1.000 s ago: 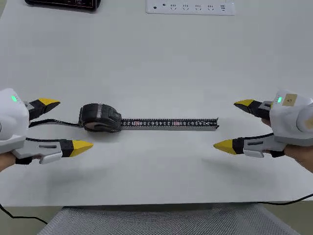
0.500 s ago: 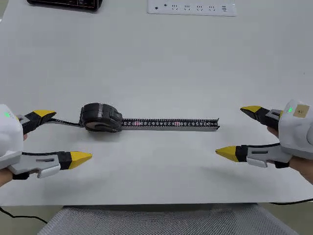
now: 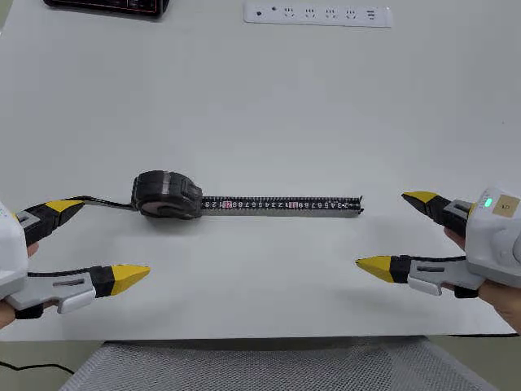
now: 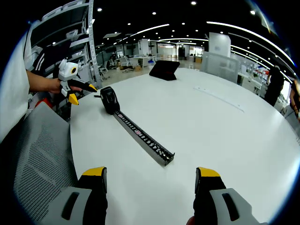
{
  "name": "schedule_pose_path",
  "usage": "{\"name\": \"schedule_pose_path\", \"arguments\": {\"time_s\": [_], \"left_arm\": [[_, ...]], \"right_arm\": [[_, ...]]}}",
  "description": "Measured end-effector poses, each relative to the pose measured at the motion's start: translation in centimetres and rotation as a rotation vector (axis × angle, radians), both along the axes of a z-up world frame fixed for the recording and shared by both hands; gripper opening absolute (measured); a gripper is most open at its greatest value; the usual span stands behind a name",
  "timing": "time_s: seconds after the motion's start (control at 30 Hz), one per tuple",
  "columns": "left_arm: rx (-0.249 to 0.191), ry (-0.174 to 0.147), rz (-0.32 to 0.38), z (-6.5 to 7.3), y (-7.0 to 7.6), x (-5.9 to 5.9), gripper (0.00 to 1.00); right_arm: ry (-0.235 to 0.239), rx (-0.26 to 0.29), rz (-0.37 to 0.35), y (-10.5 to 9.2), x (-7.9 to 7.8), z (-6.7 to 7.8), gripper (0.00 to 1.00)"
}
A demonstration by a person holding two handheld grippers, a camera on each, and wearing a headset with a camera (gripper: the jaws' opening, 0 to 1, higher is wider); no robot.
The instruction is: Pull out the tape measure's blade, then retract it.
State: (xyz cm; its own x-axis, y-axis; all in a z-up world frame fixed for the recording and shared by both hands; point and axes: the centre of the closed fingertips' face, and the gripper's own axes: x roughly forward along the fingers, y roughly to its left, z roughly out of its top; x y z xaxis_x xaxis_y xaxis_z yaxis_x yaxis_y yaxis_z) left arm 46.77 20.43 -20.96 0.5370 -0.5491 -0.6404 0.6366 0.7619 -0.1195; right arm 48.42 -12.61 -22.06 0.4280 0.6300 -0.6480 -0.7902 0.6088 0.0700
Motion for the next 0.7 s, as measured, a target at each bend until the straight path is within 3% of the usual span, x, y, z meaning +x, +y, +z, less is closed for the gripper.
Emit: {"name": "schedule_pose_path", "arguments": {"time_s": [0.33,0.7], "left_arm": [[-0.02,0.014,0.029,-0.33,0.12,-0.61,0.81],[-0.021,0.015,0.032,-0.11,0.08,-0.49,0.81]], "right_arm": [[0.017,0.004,-0.012,-0.13,-0.7,-0.48,0.76],[0.018,0.005,-0.009,-0.05,-0.74,-0.21,0.77]]}}
